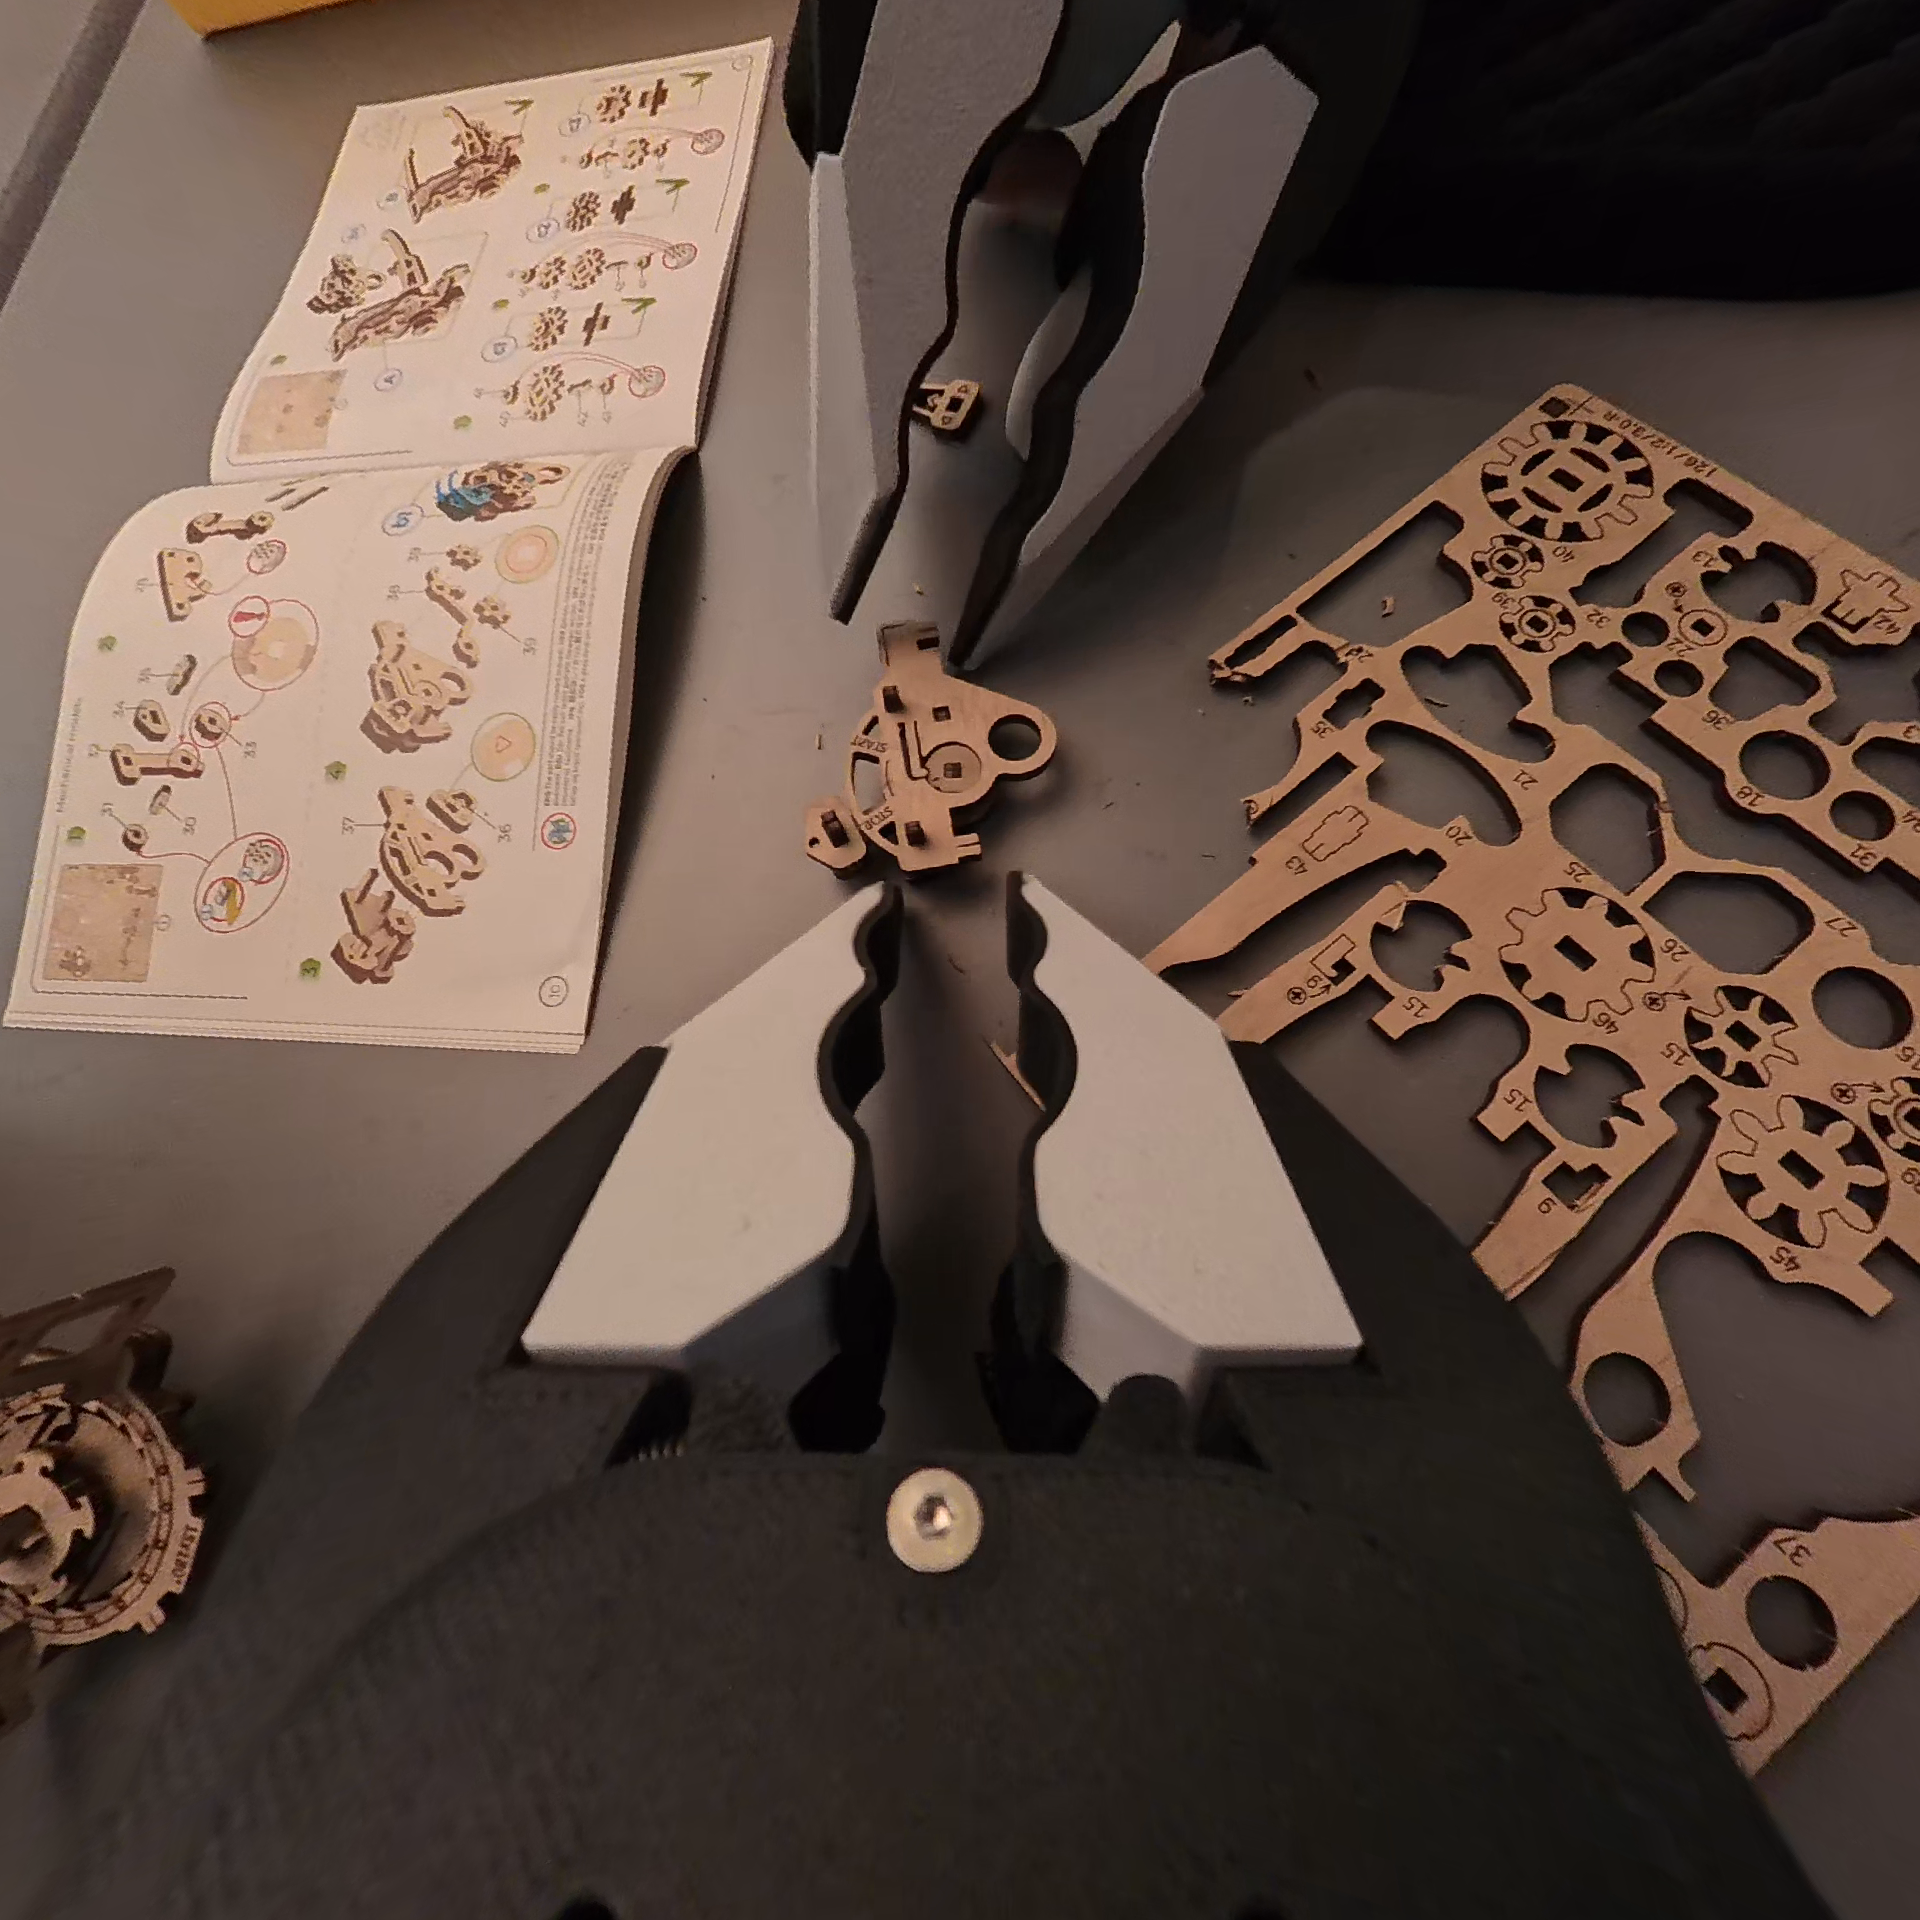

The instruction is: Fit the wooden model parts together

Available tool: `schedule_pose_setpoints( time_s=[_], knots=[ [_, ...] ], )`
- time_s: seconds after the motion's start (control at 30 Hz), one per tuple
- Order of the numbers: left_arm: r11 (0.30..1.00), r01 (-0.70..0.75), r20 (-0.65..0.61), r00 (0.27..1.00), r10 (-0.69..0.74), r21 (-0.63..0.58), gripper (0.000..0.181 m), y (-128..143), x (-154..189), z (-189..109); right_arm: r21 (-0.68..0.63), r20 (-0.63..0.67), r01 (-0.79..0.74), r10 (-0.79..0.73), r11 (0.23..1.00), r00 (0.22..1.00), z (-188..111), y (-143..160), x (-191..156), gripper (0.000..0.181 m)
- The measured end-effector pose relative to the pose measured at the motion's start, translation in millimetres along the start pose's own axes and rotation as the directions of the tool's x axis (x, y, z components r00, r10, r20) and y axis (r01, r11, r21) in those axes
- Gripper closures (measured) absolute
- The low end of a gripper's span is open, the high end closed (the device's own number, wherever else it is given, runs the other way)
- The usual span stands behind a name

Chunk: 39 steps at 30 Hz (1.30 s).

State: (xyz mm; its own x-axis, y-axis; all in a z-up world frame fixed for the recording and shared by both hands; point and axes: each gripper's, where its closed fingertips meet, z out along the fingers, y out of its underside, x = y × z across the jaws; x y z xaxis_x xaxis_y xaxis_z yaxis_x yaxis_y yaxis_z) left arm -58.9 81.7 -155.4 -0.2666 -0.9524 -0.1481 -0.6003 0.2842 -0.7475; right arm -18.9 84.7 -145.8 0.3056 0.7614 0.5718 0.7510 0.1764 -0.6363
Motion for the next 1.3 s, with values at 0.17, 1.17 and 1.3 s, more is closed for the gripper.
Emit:
schedule_pose_setpoints(
  time_s=[0.17, 1.17, 1.3],
  knots=[
    [1.0, -0.006, 0.003, 1.0, 0.006, 0.0, 0.164, 0, 0, 0, 0.01, 0.009, -0.017, 0.017, 1.0, 1.0, -1, 0, -1, 0.162],
    [1.0, -0.004, 0.02, 1.0, 0.004, 0.001, 0.16, 0, -1, 0, 0.011, -0.093, -0.001, 0.002, 1.0, 0.996, -50, 5, 41, 0.172],
    [1.0, -0.002, 0.022, 1.0, 0.002, 0.001, 0.16, -1, -2, 0, 0.001, -0.06, -0.032, 0.032, 0.999, 0.998, -72, 8, 47, 0.166]
  ],
)
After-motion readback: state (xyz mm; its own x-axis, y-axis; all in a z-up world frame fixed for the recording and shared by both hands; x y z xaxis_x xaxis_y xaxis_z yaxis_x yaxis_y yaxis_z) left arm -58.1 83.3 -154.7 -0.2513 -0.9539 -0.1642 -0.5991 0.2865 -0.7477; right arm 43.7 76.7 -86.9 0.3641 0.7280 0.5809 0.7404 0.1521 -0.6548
